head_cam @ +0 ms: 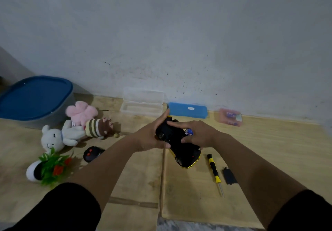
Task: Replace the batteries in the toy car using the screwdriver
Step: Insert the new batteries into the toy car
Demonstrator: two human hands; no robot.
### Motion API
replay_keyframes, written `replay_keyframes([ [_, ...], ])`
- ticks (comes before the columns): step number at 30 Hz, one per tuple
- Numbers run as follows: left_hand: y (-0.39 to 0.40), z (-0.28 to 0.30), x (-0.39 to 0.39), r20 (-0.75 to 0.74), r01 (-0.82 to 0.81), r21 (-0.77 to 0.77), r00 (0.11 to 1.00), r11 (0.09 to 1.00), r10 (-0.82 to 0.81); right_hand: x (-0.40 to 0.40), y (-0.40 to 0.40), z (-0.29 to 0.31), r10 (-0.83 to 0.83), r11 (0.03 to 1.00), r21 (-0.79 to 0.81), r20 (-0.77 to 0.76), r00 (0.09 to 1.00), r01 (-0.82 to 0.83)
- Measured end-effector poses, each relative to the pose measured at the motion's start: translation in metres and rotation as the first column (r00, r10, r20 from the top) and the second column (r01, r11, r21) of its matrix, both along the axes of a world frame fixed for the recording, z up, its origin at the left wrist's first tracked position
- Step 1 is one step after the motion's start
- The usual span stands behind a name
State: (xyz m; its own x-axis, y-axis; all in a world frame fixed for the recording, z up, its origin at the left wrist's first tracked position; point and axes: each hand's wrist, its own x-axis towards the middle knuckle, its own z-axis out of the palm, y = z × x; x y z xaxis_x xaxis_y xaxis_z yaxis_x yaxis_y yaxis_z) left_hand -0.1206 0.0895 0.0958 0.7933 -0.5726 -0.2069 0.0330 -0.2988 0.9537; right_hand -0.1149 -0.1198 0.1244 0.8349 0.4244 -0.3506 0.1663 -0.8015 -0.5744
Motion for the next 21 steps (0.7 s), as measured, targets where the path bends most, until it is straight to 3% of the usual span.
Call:
replay_keyframes([
  [6,-0.015,0.0,0.014,0.02,0.013,0.095,1.0,0.995,-0.015,0.007,-0.013,0.001,-0.008,1.0,-0.024,0.053,0.999,0.01],
  [10,-0.03,-0.005,0.016,0.054,-0.198,0.01,0.979,0.98,0.197,0.01,-0.034,0.004,-0.193,0.98,0.092,0.172,0.966,0.179],
  [13,-0.044,-0.011,0.017,0.066,-0.378,-0.054,0.922,0.924,0.381,0.016,-0.048,0.001,-0.242,0.966,0.142,0.179,0.954,0.218],
  [21,-0.086,-0.024,0.016,-0.007,-0.508,-0.121,0.859,0.853,0.511,0.038,-0.076,-0.002,-0.056,0.994,-0.082,0.175,0.983,0.072],
])
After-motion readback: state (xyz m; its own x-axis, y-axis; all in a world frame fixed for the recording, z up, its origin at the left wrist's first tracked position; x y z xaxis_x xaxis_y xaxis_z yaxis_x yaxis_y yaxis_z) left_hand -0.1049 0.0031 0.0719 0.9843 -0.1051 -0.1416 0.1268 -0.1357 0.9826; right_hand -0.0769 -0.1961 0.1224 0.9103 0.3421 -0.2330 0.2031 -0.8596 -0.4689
